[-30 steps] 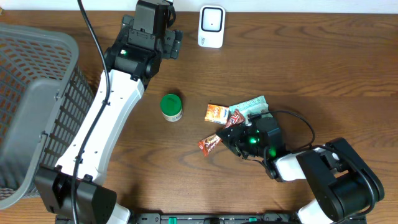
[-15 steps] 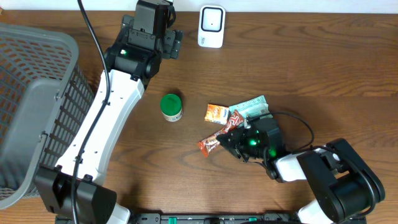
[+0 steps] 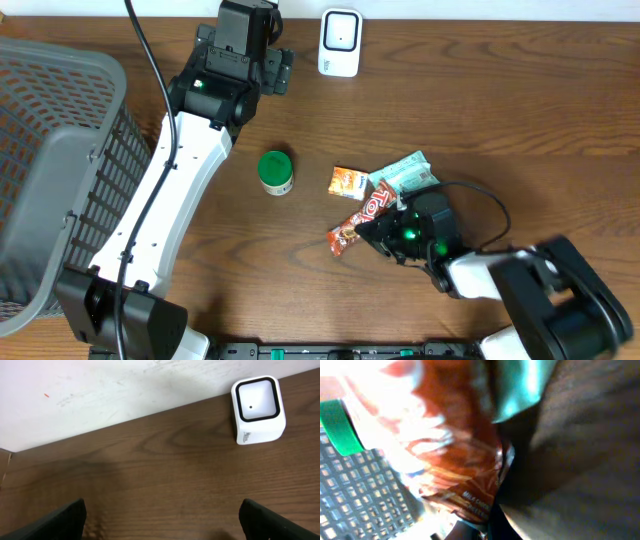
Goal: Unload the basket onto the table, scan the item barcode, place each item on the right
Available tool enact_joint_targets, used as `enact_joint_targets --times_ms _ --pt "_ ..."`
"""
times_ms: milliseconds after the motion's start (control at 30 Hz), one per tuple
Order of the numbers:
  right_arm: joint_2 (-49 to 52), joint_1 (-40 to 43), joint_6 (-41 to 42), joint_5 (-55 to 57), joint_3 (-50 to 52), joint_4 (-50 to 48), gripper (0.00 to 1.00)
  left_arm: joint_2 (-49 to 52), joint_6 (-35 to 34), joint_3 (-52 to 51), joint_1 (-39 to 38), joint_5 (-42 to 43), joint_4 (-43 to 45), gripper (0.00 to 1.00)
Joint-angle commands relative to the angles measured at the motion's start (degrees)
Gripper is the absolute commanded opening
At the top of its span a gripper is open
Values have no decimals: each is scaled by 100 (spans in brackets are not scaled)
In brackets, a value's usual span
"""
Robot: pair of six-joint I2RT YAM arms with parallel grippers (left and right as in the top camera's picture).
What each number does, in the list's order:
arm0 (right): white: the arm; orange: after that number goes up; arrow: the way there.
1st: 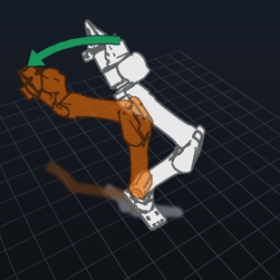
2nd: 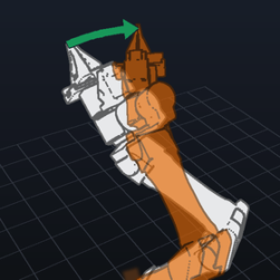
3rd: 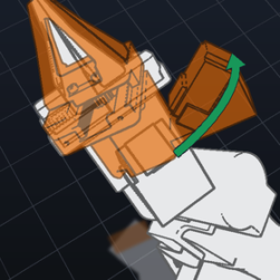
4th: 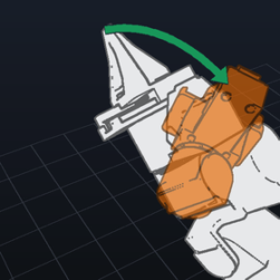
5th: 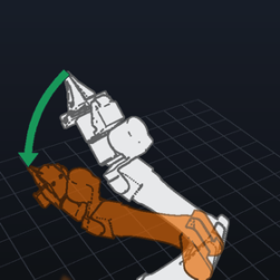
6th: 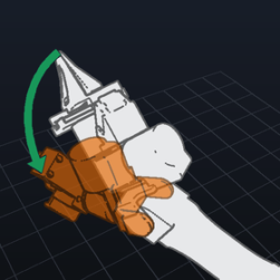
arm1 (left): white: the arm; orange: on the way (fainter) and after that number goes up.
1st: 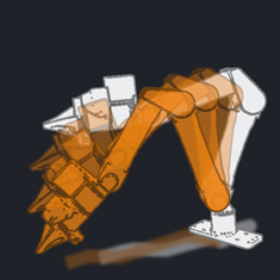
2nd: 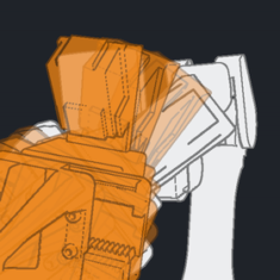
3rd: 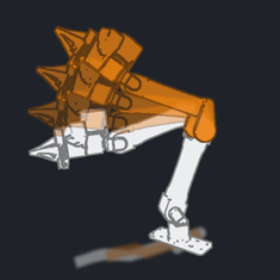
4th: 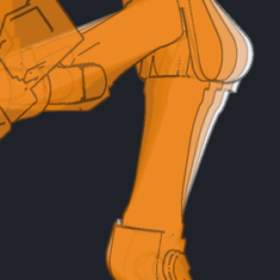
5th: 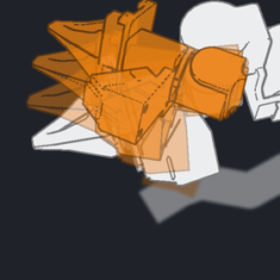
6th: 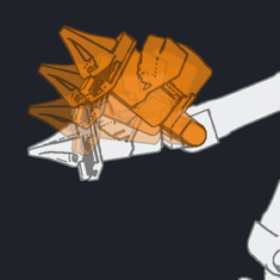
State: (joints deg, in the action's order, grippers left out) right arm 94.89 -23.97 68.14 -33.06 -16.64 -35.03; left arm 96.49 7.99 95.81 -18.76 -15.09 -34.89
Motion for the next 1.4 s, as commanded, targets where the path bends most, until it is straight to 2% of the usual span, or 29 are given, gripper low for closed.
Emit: enact_joint_targets --times_ms 0,33,133,267,367,467,700,900,1100,1367 --pt "-772 -26 -785 319 63 365 1 -101 79 -2 22 11 -20 98" --pt "-1014 -37 -984 341 61 520 1 -101 79 -2 22 9 -20 98" --pt "-2065 -92 -1692 844 -42 1882 1 -101 79 -2 22 11 -20 98" --pt "-2920 -133 -2396 2275 -452 4146 1 -101 79 -2 22 11 -20 98" --pt "-3200 -133 -2994 3139 -892 5243 1 -101 76 -2 22 11 -20 98" --pt "-3182 -131 -3565 3722 -1432 5796 1 -98 76 -2 22 11 -28 98" --pt "-2695 -131 -4793 4922 -2448 5978 1 -85 76 -2 22 13 -39 98" --pt "-1707 -234 -5818 6441 -2872 5866 1 -57 79 -2 31 7 68 98" --pt "-994 -708 -6207 8006 -2918 5209 1 -57 79 -2 144 9 118 98" --pt "24 -1333 -6186 8253 -2918 4780 1 -57 79 -2 402 9 118 98"
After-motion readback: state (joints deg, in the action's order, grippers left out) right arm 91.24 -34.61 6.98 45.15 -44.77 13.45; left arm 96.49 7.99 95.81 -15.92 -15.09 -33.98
